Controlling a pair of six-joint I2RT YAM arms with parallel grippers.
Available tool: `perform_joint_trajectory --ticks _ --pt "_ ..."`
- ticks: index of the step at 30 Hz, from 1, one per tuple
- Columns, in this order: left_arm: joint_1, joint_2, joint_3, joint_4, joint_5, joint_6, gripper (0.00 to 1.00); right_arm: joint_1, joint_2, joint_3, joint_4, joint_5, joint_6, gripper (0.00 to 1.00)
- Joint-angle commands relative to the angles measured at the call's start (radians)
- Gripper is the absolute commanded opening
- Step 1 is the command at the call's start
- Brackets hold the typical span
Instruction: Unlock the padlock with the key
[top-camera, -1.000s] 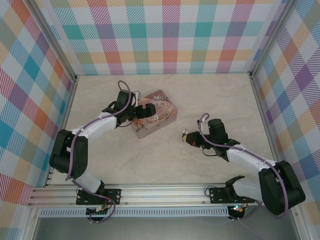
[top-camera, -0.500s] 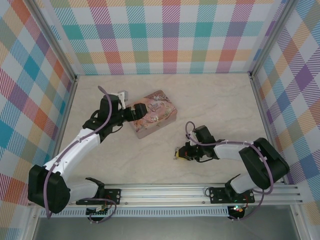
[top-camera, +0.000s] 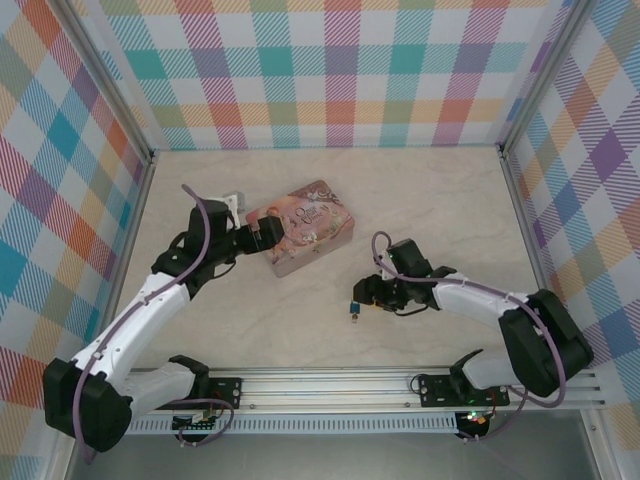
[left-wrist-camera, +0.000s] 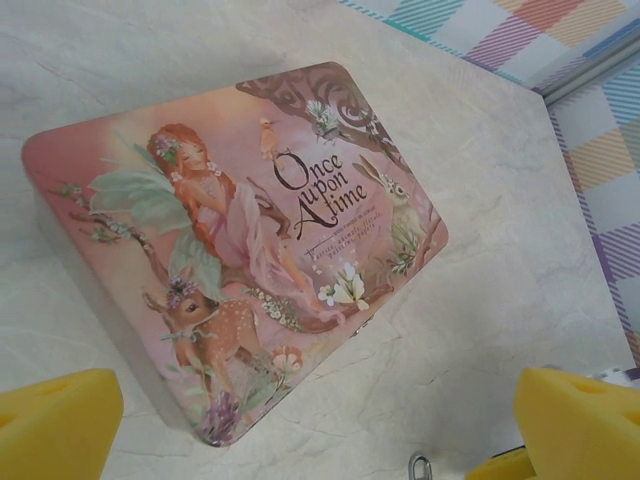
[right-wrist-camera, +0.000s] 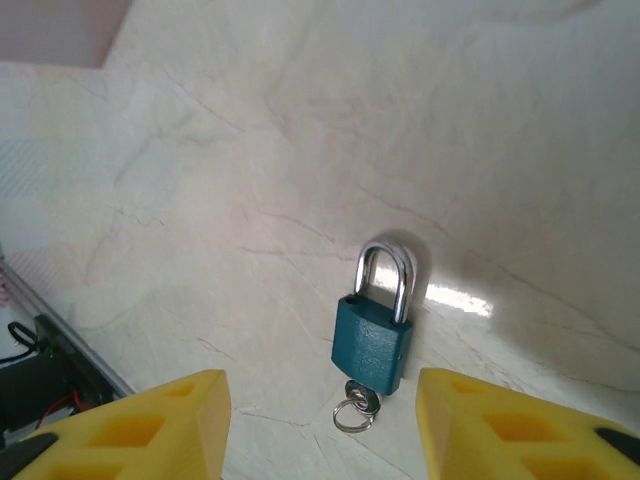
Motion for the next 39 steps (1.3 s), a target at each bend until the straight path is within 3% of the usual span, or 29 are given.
perform_joint_trajectory --ticks 1,5,7,10,13,18,23,30,35,39 --pt "0.012 -0.059 -0.029 -0.05 -0.006 0.024 1.0 -0.001 -0.041 0.055 -0.178 0.101 -0.086 0.54" --pt "0.01 -0.13 -0.086 -0.03 0.057 0.003 1.0 0.0 -0.081 0.1 -0.276 0.183 -0.128 0.56" --pt "0.01 -0.173 -0.132 -0.008 0.087 -0.019 1.0 -0.004 -0.12 0.116 -0.32 0.252 -0.146 0.62" --pt "0.011 -0.256 -0.203 0.0 0.057 -0.033 1.0 -0.04 -0.218 0.108 -0.325 0.344 -0.172 0.77" --pt "0.012 -0.319 -0.252 -0.019 -0.014 -0.026 1.0 -0.112 -0.339 0.071 -0.273 0.388 -0.211 0.98" --pt "0.02 -0.349 -0.299 -0.027 -0.094 -0.004 1.0 -0.247 -0.529 -0.014 -0.158 0.496 -0.313 1.0" --pt "0.055 -0.332 -0.312 -0.024 -0.167 0.054 1.0 -0.366 -0.615 -0.128 0.02 0.629 -0.463 1.0" --pt "0.17 -0.279 -0.367 0.069 -0.34 0.105 1.0 -0.545 -0.484 -0.324 0.452 0.547 -0.515 1.0" --pt "0.23 -0.237 -0.429 0.164 -0.466 0.14 1.0 -0.566 -0.253 -0.389 0.84 0.439 -0.504 1.0" --pt "0.263 -0.176 -0.429 0.237 -0.475 0.184 1.0 -0.569 -0.076 -0.369 1.07 0.365 -0.561 1.0"
